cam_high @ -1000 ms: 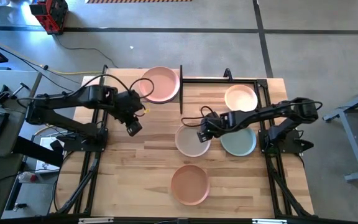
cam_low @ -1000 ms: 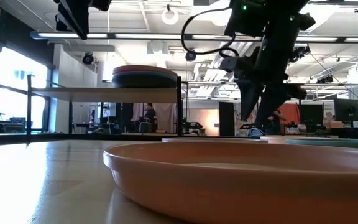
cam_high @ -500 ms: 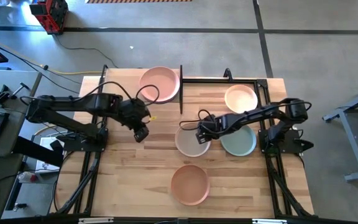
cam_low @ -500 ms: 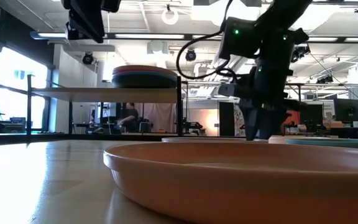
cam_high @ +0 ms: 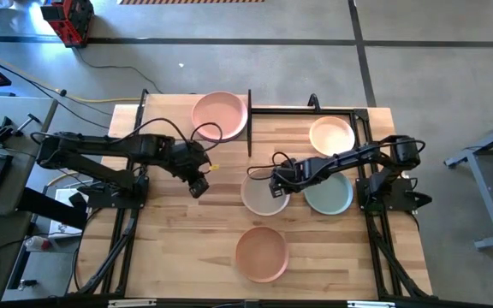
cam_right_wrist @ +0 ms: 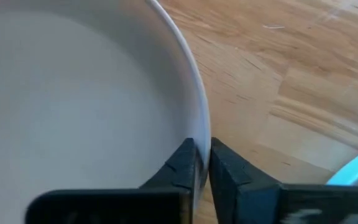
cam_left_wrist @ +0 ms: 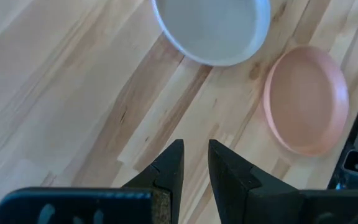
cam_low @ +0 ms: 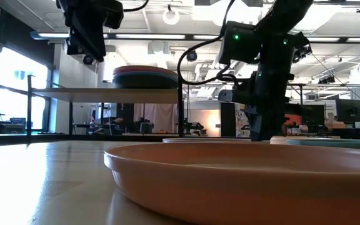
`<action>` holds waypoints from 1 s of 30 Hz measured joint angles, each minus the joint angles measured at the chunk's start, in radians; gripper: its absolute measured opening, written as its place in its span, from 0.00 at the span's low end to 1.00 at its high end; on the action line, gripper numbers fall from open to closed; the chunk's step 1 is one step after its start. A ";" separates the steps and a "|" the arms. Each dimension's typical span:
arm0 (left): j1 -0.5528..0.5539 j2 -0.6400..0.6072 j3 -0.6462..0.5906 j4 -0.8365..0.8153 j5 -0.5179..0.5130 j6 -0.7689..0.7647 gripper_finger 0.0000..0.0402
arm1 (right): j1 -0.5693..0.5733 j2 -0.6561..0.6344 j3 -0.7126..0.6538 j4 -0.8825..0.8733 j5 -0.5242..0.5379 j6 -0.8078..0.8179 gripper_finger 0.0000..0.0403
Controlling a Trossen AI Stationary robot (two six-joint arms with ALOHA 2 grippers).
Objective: Place and stack plates onto a shelf
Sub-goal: Put the light white plate on the shelf
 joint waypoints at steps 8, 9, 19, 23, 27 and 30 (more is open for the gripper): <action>0.000 0.018 -0.059 0.076 0.001 -0.026 0.16 | 0.003 -0.001 0.006 0.013 -0.054 0.018 0.00; 0.000 0.018 -0.061 0.071 0.001 -0.037 0.16 | 0.007 -0.001 0.014 0.008 -0.056 0.018 0.01; 0.001 0.026 -0.060 0.073 -0.080 -0.081 0.16 | 0.047 -0.001 0.190 -0.125 0.008 0.001 0.00; 0.001 0.026 -0.060 0.073 -0.088 -0.081 0.16 | 0.048 -0.001 0.282 -0.178 0.043 -0.029 0.00; 0.001 0.026 -0.060 0.073 -0.104 -0.081 0.16 | 0.048 -0.001 0.371 -0.210 0.079 -0.072 0.00; 0.001 0.026 -0.060 0.073 -0.107 -0.081 0.16 | 0.048 -0.001 0.423 -0.235 0.098 -0.093 0.00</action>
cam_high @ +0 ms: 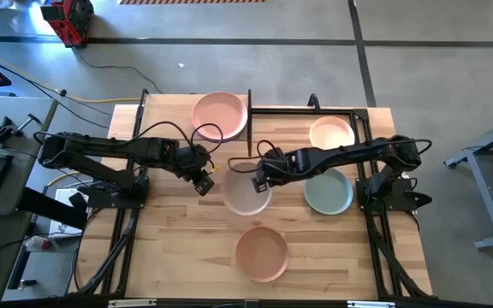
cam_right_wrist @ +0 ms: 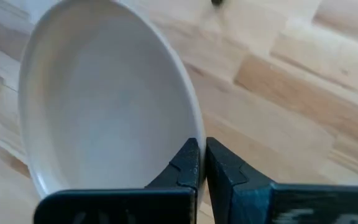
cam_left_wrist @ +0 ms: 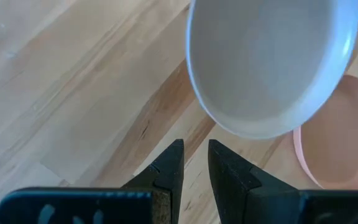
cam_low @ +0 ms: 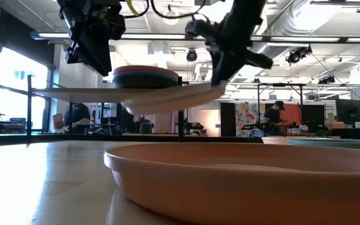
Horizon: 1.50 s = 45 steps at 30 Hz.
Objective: Place and stack plates onto a shelf
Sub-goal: Put the light white plate on the shelf
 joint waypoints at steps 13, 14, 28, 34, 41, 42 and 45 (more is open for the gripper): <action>0.000 0.000 0.000 0.033 0.000 0.000 0.16 | 0.000 0.000 0.061 0.028 0.037 -0.023 0.00; 0.000 0.000 0.001 0.043 0.000 0.000 0.16 | 0.000 0.000 0.061 0.032 0.037 -0.023 0.00; 0.000 0.000 0.001 0.053 -0.015 -0.015 0.16 | 0.000 0.000 0.061 0.099 0.017 -0.049 0.00; 0.017 0.000 0.001 0.045 -0.020 0.009 0.16 | -0.003 0.000 0.061 0.052 0.015 -0.023 0.00; 0.054 0.000 0.001 0.005 -0.014 0.010 0.16 | 0.000 0.000 0.061 0.100 0.015 -0.029 0.00; 0.057 0.000 0.001 0.006 -0.010 0.011 0.16 | 0.000 0.000 0.061 0.110 0.015 -0.030 0.00; 0.064 0.000 0.001 0.006 0.011 0.032 0.16 | 0.000 0.000 0.061 0.138 0.016 -0.047 0.00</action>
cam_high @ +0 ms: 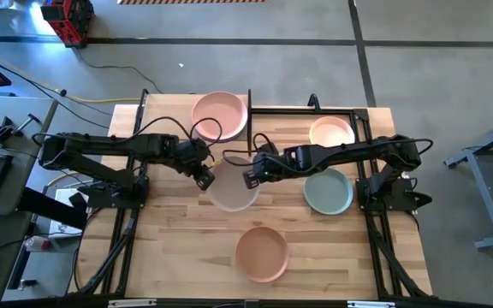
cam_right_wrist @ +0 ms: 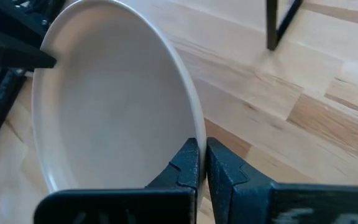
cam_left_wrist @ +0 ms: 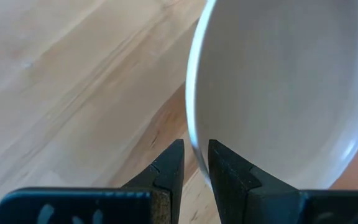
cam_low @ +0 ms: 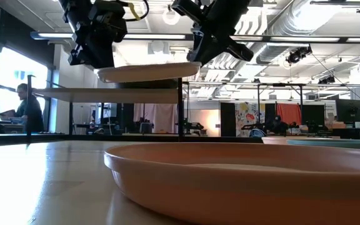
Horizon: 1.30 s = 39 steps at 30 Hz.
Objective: Place and stack plates onto a shelf
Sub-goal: Put the light white plate on the shelf
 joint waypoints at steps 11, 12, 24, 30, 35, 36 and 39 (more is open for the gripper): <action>0.001 0.000 0.000 0.001 -0.003 0.054 0.09 | 0.000 0.000 0.000 0.010 0.000 -0.002 0.00; 0.001 0.000 0.000 0.001 -0.005 0.057 0.07 | 0.000 0.000 0.000 0.010 0.000 0.000 0.00; 0.002 0.000 0.000 -0.006 -0.029 0.082 0.01 | 0.001 0.000 0.000 0.031 -0.032 -0.001 0.01; 0.000 0.000 0.000 -0.010 -0.022 0.107 0.01 | 0.001 0.000 0.001 0.062 -0.033 -0.013 0.11; 0.000 -0.013 0.001 -0.032 -0.020 0.107 0.00 | -0.002 0.000 0.001 0.079 -0.032 -0.026 0.23; 0.000 -0.020 0.001 -0.041 -0.019 0.106 0.00 | -0.004 0.000 0.001 0.084 -0.032 -0.037 0.25; 0.004 -0.042 0.001 -0.064 -0.020 0.099 0.00 | -0.016 -0.007 0.001 0.111 -0.046 -0.087 0.30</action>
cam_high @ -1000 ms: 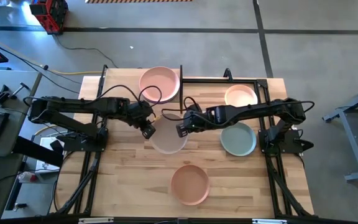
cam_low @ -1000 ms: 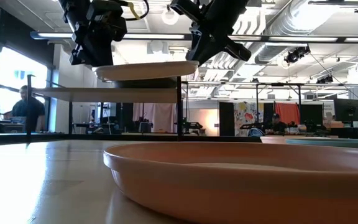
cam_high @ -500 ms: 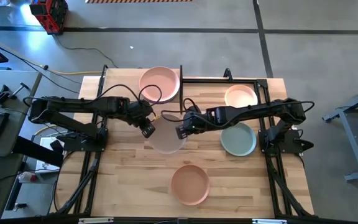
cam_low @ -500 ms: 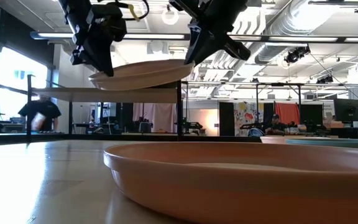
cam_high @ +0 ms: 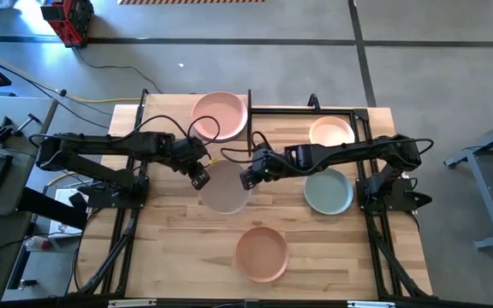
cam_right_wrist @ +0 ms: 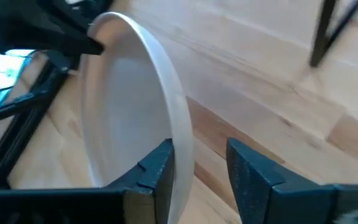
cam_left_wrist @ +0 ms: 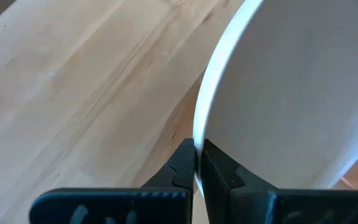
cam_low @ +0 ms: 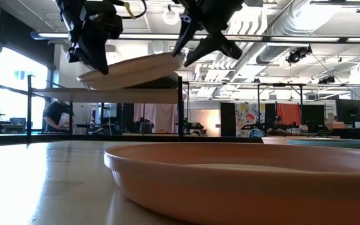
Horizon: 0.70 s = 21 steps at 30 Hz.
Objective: Place and stack plates onto a shelf
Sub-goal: Put the light white plate on the shelf
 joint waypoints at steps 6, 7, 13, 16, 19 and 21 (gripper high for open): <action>0.011 -0.087 0.001 -0.048 -0.008 -0.045 0.00 | -0.039 -0.045 0.000 0.103 -0.019 -0.164 0.32; 0.014 -0.107 0.000 -0.061 -0.009 -0.051 0.00 | -0.047 -0.054 0.000 0.135 -0.015 -0.206 0.32; 0.054 -0.221 0.000 -0.169 -0.060 -0.131 0.00 | -0.103 -0.117 0.000 0.327 -0.002 -0.519 0.32; 0.089 -0.276 0.000 -0.196 -0.095 -0.166 0.00 | -0.134 -0.133 0.000 0.392 0.001 -0.636 0.32; 0.129 -0.318 0.009 -0.230 -0.121 -0.196 0.00 | -0.166 -0.138 0.000 0.416 0.000 -0.705 0.32; 0.158 -0.335 0.036 -0.273 -0.149 -0.201 0.00 | -0.188 -0.138 0.000 0.406 0.000 -0.740 0.32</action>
